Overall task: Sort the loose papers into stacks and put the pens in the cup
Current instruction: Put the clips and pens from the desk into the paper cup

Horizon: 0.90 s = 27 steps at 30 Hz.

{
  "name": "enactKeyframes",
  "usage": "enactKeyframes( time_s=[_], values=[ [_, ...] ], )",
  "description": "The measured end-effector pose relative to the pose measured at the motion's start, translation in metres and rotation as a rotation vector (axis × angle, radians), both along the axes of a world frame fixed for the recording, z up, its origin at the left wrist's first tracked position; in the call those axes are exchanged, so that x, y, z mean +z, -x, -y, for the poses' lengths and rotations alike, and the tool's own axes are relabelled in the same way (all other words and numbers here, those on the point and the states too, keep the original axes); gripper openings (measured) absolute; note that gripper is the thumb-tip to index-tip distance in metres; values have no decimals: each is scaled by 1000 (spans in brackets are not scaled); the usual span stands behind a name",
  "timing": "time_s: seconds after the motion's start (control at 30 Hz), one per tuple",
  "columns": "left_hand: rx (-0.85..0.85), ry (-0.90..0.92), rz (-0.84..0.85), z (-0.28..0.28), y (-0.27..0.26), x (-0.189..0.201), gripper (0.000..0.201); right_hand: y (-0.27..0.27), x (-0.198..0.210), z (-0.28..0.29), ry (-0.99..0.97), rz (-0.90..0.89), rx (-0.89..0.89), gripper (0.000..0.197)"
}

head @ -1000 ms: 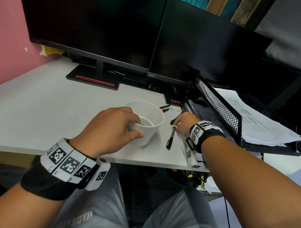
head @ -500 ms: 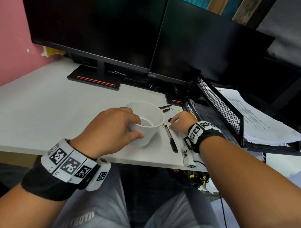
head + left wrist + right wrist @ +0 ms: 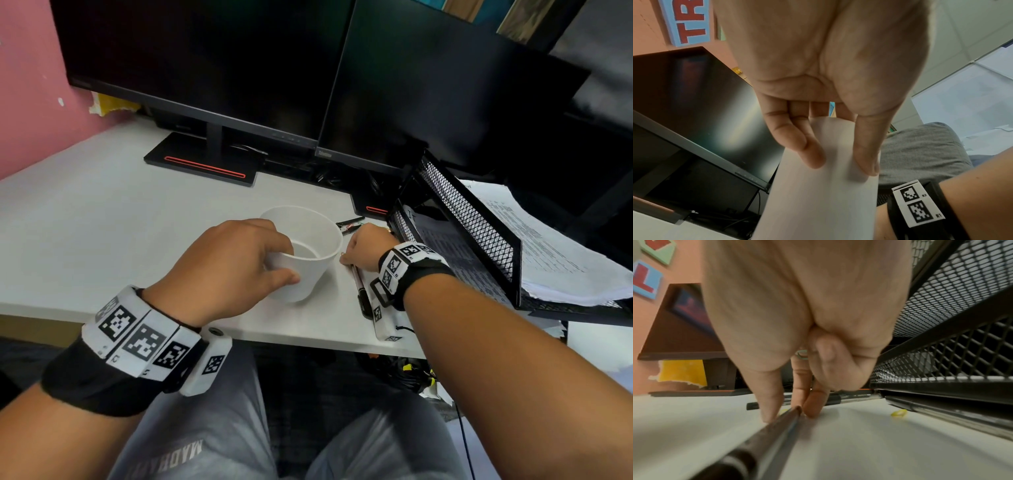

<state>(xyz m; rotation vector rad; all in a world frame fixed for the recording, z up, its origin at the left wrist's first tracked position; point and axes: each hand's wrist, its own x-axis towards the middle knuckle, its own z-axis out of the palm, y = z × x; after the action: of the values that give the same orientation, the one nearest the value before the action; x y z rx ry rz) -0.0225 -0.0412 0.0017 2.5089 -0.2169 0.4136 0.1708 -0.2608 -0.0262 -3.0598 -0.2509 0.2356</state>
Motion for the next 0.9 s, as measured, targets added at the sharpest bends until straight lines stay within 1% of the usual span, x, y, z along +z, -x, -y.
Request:
enactKeyframes(
  time_s=[0.1,0.17,0.23,0.3,0.37,0.43,0.47,0.53,0.57,0.6,0.63,0.67,0.73,0.8,0.9],
  values=[
    [0,-5,-4,0,0,0,25,-2,3,-8,75,-25,13,26],
    [1,-2,-8,0,0,1,25,-3,4,-10,83,-49,10,19],
    [2,-1,-11,0,1,2,24,-2,3,-9,64,-73,2,24],
    [4,-4,-14,0,2,3,23,0,1,-6,3,-95,-19,25],
    [6,-7,-22,-1,2,4,22,1,6,-2,-108,-81,-49,24],
    [5,-12,-24,-1,2,4,23,3,20,1,-270,-27,-73,18],
    [5,-16,-24,-2,2,4,24,5,30,2,-370,2,-86,17],
    [6,-17,-27,-2,2,4,25,12,53,4,-611,-1,-112,21],
    [7,-15,-28,-3,2,4,25,17,66,4,-703,-27,-95,25],
    [8,-14,-30,-2,2,4,25,23,77,3,-758,-55,-53,26],
    [8,-14,-33,-2,2,4,26,32,88,0,-782,-80,-1,23],
    [7,-13,-37,-1,2,4,26,39,97,-3,-793,-97,55,19],
    [-1,-15,-42,1,2,3,27,53,111,-11,-773,-94,156,20],
    [-13,-25,-45,5,2,2,27,68,120,-20,-679,-61,259,23],
    [-29,-38,-48,9,3,2,27,87,126,-33,-538,-120,393,20]
  ],
)
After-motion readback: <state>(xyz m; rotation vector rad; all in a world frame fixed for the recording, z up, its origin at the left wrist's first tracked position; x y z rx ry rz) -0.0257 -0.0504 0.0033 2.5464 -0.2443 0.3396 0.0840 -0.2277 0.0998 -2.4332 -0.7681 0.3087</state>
